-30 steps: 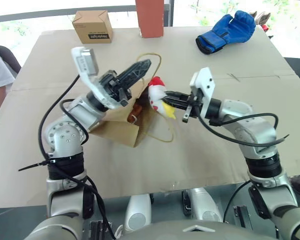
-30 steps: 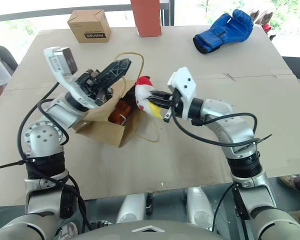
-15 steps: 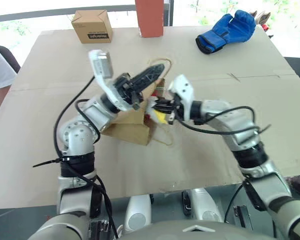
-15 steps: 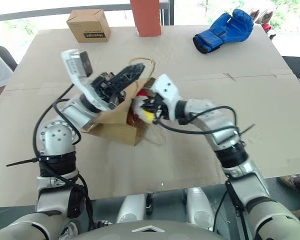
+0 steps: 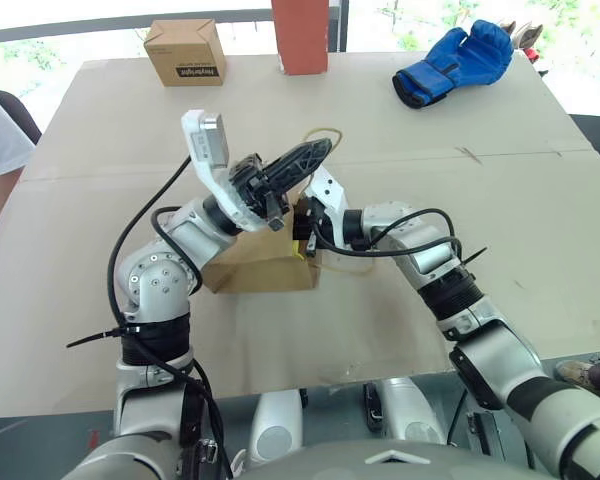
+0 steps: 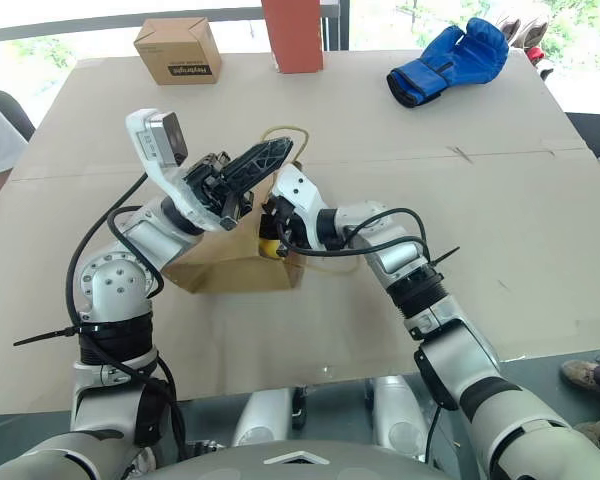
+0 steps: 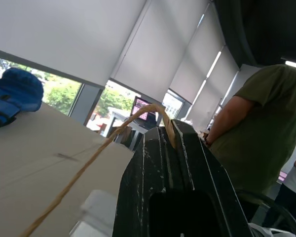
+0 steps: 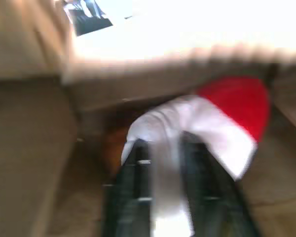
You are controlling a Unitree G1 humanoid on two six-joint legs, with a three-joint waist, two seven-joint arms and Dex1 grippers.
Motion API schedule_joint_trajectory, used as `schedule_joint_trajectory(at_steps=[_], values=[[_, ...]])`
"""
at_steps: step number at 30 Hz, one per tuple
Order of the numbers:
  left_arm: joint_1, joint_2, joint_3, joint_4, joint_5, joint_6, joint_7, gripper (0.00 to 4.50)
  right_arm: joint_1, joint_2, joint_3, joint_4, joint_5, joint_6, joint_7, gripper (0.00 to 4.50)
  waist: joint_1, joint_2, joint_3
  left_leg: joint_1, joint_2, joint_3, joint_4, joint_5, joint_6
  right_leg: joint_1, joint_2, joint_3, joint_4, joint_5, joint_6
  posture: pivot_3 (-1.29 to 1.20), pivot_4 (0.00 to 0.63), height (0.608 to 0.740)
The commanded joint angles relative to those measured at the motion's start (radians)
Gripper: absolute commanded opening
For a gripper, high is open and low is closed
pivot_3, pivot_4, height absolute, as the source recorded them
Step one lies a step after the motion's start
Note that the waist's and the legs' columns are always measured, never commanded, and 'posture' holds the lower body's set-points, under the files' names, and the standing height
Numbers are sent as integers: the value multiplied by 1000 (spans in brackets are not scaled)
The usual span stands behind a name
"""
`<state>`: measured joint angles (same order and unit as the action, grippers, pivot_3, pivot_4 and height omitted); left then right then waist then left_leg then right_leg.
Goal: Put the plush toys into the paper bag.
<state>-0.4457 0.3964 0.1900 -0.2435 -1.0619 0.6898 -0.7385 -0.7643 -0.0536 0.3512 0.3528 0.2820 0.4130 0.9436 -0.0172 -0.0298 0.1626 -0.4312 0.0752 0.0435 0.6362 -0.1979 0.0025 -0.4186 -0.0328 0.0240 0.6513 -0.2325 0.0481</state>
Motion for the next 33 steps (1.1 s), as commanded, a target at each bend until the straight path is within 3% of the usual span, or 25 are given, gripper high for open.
schedule_joint_trajectory(at_steps=[1,2,9,14,17,22,27,33], values=[[12,36,46,-46,-1,-21,-14,0,52,-30,-29,-85,5,17,-10,1879,0,0,0,0,0,0,0,0,0,0,0,0,0,0,0,0,150,740],[23,50,59,-46,-2,-22,-17,0,76,-51,-41,-134,9,36,-17,2273,0,0,0,0,0,0,0,0,0,0,0,0,0,0,0,0,150,740],[57,91,131,-34,-44,-29,-26,0,232,-210,-134,-554,77,267,-121,2273,4,0,0,-1,0,0,0,0,0,-1,-1,0,0,-1,-1,0,150,740],[31,88,177,-9,-126,-9,-10,0,300,-262,-236,-753,140,439,-238,2273,4,0,0,0,0,0,0,0,0,0,-1,0,0,-1,-2,0,150,740],[18,96,177,5,-122,-13,-27,0,335,-238,-401,-841,237,638,-357,2273,5,0,0,0,0,0,0,0,0,0,-1,0,0,-1,-2,0,150,740],[-13,104,188,18,-143,-6,-32,0,384,-189,-610,-897,356,912,-485,2273,7,0,0,-1,0,0,1,0,0,0,-1,0,0,-1,-2,0,150,740],[-10,108,195,19,-136,-15,-37,0,428,-165,-673,-916,408,1016,-534,2273,2,0,0,-1,0,0,0,0,0,0,-1,0,-1,-2,-3,0,150,740],[5,94,176,-4,-121,-27,-39,0,455,-45,-578,-755,361,886,-588,2273,0,0,0,0,0,0,0,0,0,0,0,0,0,-2,-3,0,150,740]])
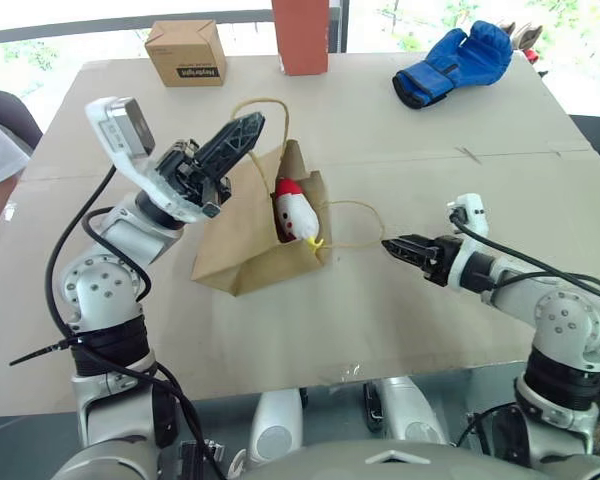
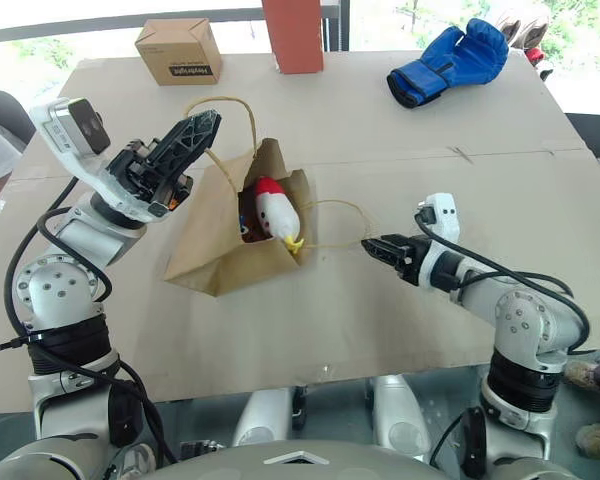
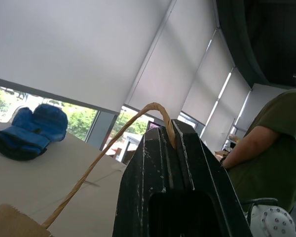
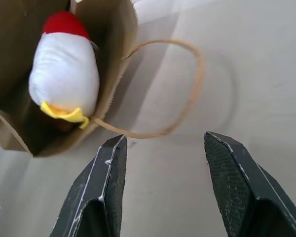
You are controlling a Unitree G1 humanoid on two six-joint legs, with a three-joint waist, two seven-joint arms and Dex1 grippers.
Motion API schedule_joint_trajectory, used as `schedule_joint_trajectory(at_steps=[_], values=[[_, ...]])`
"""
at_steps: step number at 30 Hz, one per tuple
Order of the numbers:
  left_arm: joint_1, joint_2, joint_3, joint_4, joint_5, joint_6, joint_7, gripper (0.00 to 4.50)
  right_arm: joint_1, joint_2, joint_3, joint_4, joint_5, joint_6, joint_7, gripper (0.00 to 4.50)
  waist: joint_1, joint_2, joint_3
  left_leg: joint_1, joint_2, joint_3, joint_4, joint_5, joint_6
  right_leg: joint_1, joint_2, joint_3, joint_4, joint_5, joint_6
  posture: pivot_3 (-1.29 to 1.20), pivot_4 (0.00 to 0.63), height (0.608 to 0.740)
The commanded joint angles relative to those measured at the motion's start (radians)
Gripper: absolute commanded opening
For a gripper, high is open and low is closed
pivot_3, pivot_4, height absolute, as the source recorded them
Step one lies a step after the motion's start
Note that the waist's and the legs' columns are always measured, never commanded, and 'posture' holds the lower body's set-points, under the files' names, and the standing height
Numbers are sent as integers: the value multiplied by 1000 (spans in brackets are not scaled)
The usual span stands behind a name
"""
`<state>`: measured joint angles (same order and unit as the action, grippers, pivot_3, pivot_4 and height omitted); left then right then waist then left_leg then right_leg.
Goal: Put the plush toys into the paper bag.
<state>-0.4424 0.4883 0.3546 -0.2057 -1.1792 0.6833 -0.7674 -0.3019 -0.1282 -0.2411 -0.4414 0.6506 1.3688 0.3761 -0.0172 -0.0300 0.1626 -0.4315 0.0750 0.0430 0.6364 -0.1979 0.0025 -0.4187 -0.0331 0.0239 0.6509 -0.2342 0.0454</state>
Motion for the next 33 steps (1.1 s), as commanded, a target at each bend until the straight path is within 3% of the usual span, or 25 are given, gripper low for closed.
schedule_joint_trajectory(at_steps=[1,5,6,8,11,16,18,25,33], values=[[4,2,10,-45,-2,-23,-11,0,-28,60,-18,54,25,-74,-24,2273,1,0,0,0,0,0,0,0,0,0,0,0,0,0,0,0,150,740],[13,0,10,-55,2,-33,-3,0,-64,80,-19,98,40,-98,-32,2273,3,0,0,-1,0,1,0,0,0,0,0,0,-1,1,1,0,150,740],[21,-5,7,-65,2,-35,0,0,-68,80,-4,110,31,-117,-34,2074,3,0,0,-1,0,0,0,0,0,0,0,0,-1,1,1,0,150,740],[34,-9,5,-82,0,-35,5,0,-75,87,3,124,38,-145,-35,1538,3,0,0,-1,0,0,0,0,0,0,0,0,-1,0,1,0,150,740],[47,-6,11,-92,-2,-35,10,0,-87,103,-14,129,84,-155,-27,52,2,0,0,-1,0,0,0,0,0,0,0,0,-2,1,1,0,150,740],[52,-4,16,-93,5,-43,16,0,-85,86,-9,118,126,-154,-23,52,2,0,0,-1,0,0,-1,0,0,0,0,0,-2,1,1,0,150,740],[51,-6,16,-92,14,-53,22,0,-45,5,47,58,144,-160,60,52,5,0,0,-1,0,0,-1,0,0,0,0,0,-2,1,1,0,150,740],[51,-7,9,-92,18,-68,28,0,20,-51,67,18,218,-152,74,3307,-1,0,0,0,0,0,-1,0,0,2,0,0,-4,0,0,0,150,740],[51,-6,-4,-95,20,-67,22,0,-53,20,84,148,168,-226,-35,3307,1,0,0,0,0,0,-1,0,0,2,0,0,-4,0,0,0,150,740]])
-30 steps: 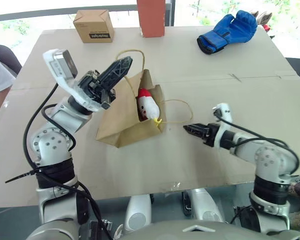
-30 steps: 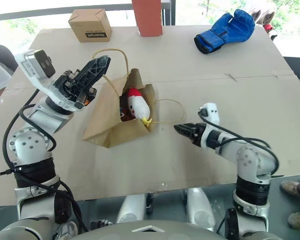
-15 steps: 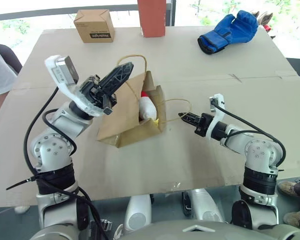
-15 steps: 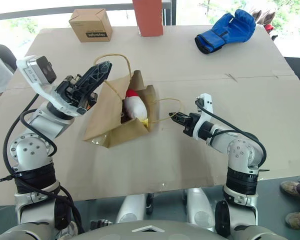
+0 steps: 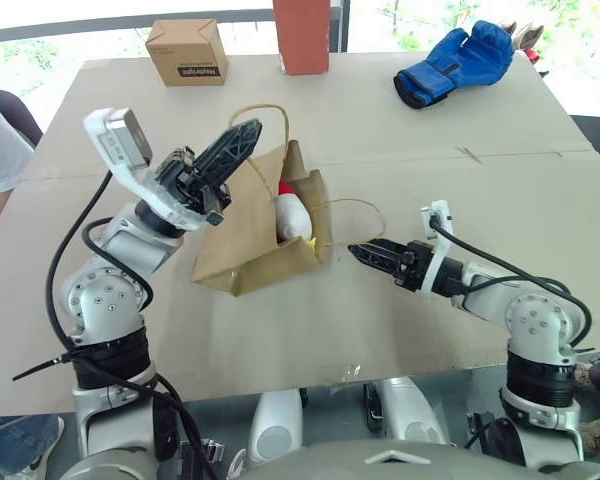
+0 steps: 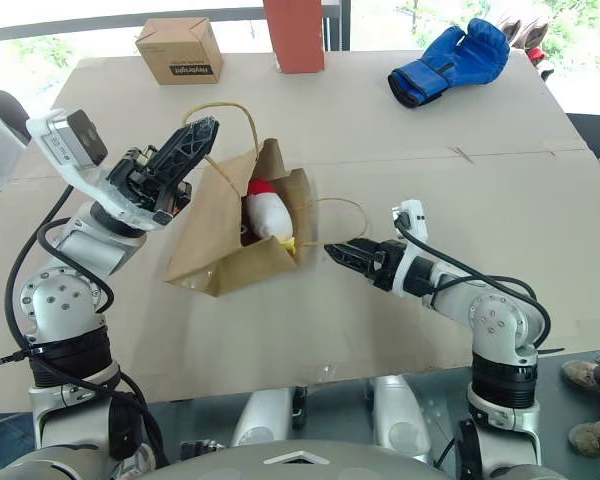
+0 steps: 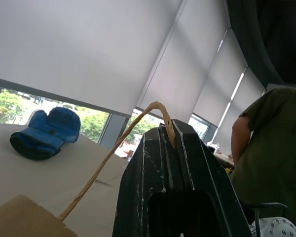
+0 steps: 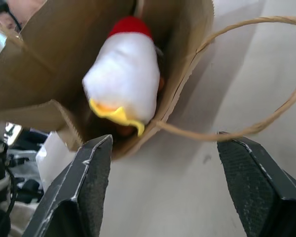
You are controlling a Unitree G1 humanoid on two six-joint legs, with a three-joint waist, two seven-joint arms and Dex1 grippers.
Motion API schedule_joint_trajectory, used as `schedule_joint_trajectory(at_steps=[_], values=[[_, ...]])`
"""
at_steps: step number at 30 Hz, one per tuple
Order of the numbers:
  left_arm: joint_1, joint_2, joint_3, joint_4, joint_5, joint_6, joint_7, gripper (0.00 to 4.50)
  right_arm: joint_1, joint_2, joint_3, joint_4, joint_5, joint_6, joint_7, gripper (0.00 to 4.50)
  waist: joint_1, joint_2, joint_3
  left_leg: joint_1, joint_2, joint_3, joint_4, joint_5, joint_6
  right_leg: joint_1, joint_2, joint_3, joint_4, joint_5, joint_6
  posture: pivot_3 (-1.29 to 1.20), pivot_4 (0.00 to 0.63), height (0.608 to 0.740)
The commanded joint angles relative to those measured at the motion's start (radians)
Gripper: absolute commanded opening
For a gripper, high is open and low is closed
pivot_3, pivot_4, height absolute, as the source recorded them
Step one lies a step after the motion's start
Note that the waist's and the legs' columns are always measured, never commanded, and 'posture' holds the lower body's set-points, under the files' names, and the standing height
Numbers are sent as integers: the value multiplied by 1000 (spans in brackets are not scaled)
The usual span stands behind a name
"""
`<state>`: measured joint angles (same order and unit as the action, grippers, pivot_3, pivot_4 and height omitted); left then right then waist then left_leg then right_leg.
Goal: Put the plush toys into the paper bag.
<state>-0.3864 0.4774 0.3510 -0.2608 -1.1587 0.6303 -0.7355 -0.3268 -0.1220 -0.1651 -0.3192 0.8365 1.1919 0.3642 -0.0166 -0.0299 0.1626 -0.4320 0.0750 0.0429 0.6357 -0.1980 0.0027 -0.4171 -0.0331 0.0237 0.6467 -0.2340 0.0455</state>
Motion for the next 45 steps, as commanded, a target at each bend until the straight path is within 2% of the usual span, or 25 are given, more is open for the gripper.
schedule_joint_trajectory(at_steps=[1,4,9,10,14,16,19,23,26,28,30,31,34,37,38,41,42,45], values=[[-6,5,-3,-40,1,-15,-11,0,-36,20,10,37,-24,-63,-27,3307,1,0,0,0,0,0,0,0,0,0,0,0,0,0,0,0,150,740],[-4,3,-3,-44,1,-16,-9,0,-52,27,22,59,-49,-123,-26,2416,2,0,0,0,0,0,0,0,0,0,0,0,0,0,1,0,150,740],[-6,-6,1,-44,17,-34,8,0,-68,33,4,-11,10,-202,18,75,2,0,0,0,0,0,0,0,0,0,0,0,0,1,1,0,150,740],[-13,-10,3,-39,22,-40,16,0,-81,36,-10,-36,48,-197,16,29,2,0,0,0,0,0,0,0,0,0,0,0,0,1,1,0,150,740],[-44,-17,17,-11,2,-41,36,0,-129,32,-51,-98,176,-183,-14,29,2,0,0,0,0,0,0,0,0,0,0,0,0,1,2,0,150,740],[-75,-18,38,22,3,-65,30,0,-199,20,-74,-150,281,-172,-54,29,3,1,0,0,0,-1,0,0,0,0,0,-1,0,1,1,0,150,740],[-145,31,47,128,16,-51,-27,0,-330,-25,-85,-205,428,-162,-149,29,2,1,1,0,0,-1,0,0,0,0,0,-1,0,1,1,0,150,740],[-254,79,-14,276,134,-85,-112,0,-412,-99,-65,-235,545,-168,-260,29,4,0,0,0,0,-2,-2,0,0,0,0,-2,-1,1,2,0,150,740],[-301,103,-125,372,318,-167,-178,0,-393,-151,-20,-268,519,-170,-315,29,6,1,0,-1,0,-2,-2,0,0,0,0,-2,-2,1,2,0,150,740],[-309,94,-163,400,380,-204,-206,0,-358,-171,1,-270,484,-183,-341,29,4,0,0,-1,-1,0,-2,0,0,0,-1,-1,-3,1,1,0,150,740],[-310,58,-204,427,429,-217,-199,0,-285,-223,40,-263,378,-201,-307,29,5,0,0,-2,-1,0,-2,0,0,0,-1,-1,-3,1,1,0,150,740],[-305,43,-223,437,453,-222,-194,0,-248,-240,47,-254,349,-209,-291,262,7,0,0,-2,-1,0,-2,0,0,0,-1,-1,-3,1,1,0,150,740],[-286,43,-245,449,504,-228,-216,985,-186,-357,113,-306,244,-209,-212,1316,3,0,0,-2,-1,0,-2,0,0,0,-1,-1,-3,1,1,0,150,740],[-277,78,-200,433,476,-197,-250,2215,-173,-400,71,-367,317,-202,-222,2561,-7,0,1,-2,0,1,-2,0,0,-2,0,1,-2,1,2,0,150,740],[-268,93,-183,416,456,-175,-261,2756,-155,-432,43,-390,362,-196,-209,3044,-8,0,1,-2,1,1,-2,0,0,-2,0,1,-2,1,2,0,150,740],[-207,150,-144,349,391,-90,-313,4204,-81,-564,-51,-448,483,-181,-174,3052,-6,0,1,-2,2,0,-3,0,0,-2,1,-1,-2,1,2,0,150,740],[-187,167,-138,334,380,-69,-330,4442,-61,-601,-73,-460,511,-182,-170,3052,-5,0,1,-2,1,0,-4,0,0,-2,0,-1,-3,1,2,0,150,740],[-89,218,-121,253,330,-5,-390,4442,29,-738,-191,-477,661,-183,-154,3052,-2,0,1,-1,1,2,-4,0,0,-2,-1,0,-4,1,2,0,150,740]])
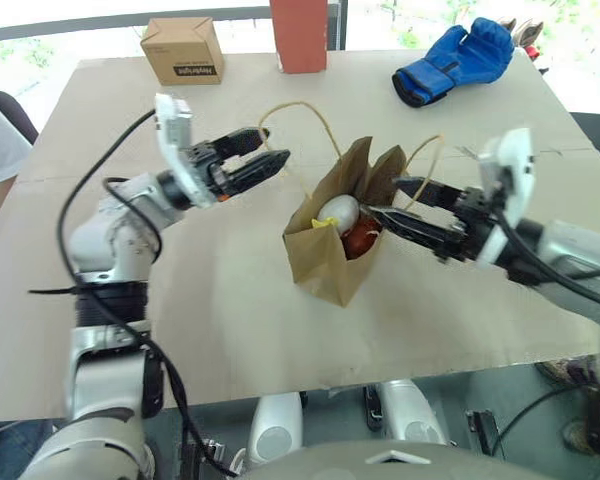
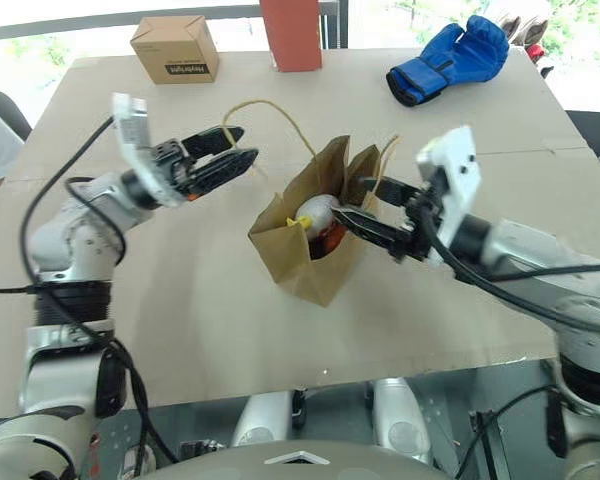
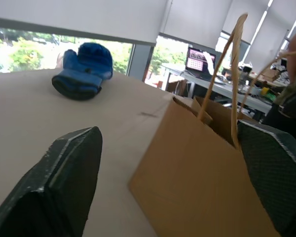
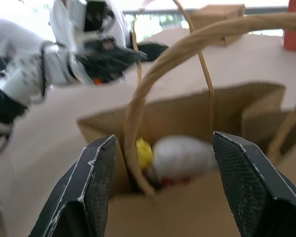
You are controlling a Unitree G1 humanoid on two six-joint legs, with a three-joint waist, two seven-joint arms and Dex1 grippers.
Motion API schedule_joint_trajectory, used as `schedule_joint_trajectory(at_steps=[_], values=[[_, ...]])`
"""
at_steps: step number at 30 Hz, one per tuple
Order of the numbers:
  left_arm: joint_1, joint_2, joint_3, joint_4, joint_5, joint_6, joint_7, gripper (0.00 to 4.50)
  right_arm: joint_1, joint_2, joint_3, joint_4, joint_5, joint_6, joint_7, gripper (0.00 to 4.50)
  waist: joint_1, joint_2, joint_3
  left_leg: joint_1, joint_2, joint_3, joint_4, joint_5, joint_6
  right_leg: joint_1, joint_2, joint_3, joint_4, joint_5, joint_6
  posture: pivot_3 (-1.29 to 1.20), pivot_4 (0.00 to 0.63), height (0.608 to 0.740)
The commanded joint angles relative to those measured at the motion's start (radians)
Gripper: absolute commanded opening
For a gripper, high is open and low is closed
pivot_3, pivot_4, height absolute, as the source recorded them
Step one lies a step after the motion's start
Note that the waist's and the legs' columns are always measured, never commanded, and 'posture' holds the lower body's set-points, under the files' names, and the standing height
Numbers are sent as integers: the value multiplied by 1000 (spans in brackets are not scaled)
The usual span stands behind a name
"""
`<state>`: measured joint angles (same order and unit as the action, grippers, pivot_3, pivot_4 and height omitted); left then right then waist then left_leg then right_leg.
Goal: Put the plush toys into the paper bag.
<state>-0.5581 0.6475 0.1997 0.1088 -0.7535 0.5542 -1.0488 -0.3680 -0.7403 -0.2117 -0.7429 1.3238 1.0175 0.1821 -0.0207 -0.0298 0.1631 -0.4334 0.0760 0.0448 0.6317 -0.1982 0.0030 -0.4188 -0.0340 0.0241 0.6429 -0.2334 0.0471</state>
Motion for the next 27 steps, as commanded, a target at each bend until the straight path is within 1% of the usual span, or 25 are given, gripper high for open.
schedule_joint_trajectory(at_steps=[1,6,8,10,12,13,14,15,18,21,25,27], values=[[109,57,31,-142,-88,82,-97,4442,96,-151,-170,-59,190,-5,36,3052,5,0,0,0,0,0,0,0,0,0,-1,0,0,-1,-1,0,150,740],[236,75,-1,-267,-88,93,-146,4442,256,-264,-276,-84,232,-26,72,3052,12,-2,1,1,-1,0,2,0,0,2,-2,0,-1,-2,-3,0,150,740],[267,68,-11,-304,-89,99,-140,4500,316,-285,-292,-103,196,-26,96,2548,13,-2,1,1,-1,1,2,0,0,2,-3,0,-1,-2,-3,0,150,740],[288,41,-36,-341,-77,90,-111,4500,358,-291,-175,-135,20,-48,137,1748,12,-2,0,1,-1,1,3,0,0,2,-3,0,-1,-2,-3,0,150,740],[310,30,-71,-372,-40,62,-105,4500,318,-204,2,-110,-139,-108,128,768,8,-4,-1,2,-1,1,3,0,0,2,-3,0,-1,-2,-3,0,150,740],[319,23,-82,-388,-32,57,-96,4500,271,-159,118,-87,-252,-153,141,161,8,-3,0,1,-1,1,3,0,0,2,-3,0,-1,-2,-3,0,150,740],[326,17,-91,-404,-26,52,-91,4500,224,-109,216,-57,-351,-194,150,161,1,-3,0,1,-1,1,3,0,0,2,-2,0,-1,-2,-3,0,150,740],[330,12,-97,-414,-20,47,-82,4500,186,-62,284,-25,-418,-218,152,161,-1,-3,0,2,-1,2,3,0,0,1,-1,2,-1,-2,-3,0,150,740],[341,2,-111,-442,9,34,-43,4500,95,83,414,83,-549,-297,178,161,3,-2,0,2,-1,1,3,0,0,0,0,1,0,-2,-3,0,150,740],[360,-17,-127,-480,35,18,6,4500,46,208,485,183,-625,-367,223,161,9,-2,0,1,-1,0,3,0,0,0,0,2,0,-2,-3,0,150,740],[359,-69,-150,-524,99,-12,124,4500,35,305,515,271,-671,-418,288,161,16,-3,0,0,-1,1,3,0,0,1,0,1,-1,-1,-2,0,150,740],[352,-99,-160,-530,162,-40,200,4500,26,344,519,312,-691,-435,309,161,15,-3,0,0,-1,1,3,0,0,2,0,1,0,-1,-2,0,150,740]])
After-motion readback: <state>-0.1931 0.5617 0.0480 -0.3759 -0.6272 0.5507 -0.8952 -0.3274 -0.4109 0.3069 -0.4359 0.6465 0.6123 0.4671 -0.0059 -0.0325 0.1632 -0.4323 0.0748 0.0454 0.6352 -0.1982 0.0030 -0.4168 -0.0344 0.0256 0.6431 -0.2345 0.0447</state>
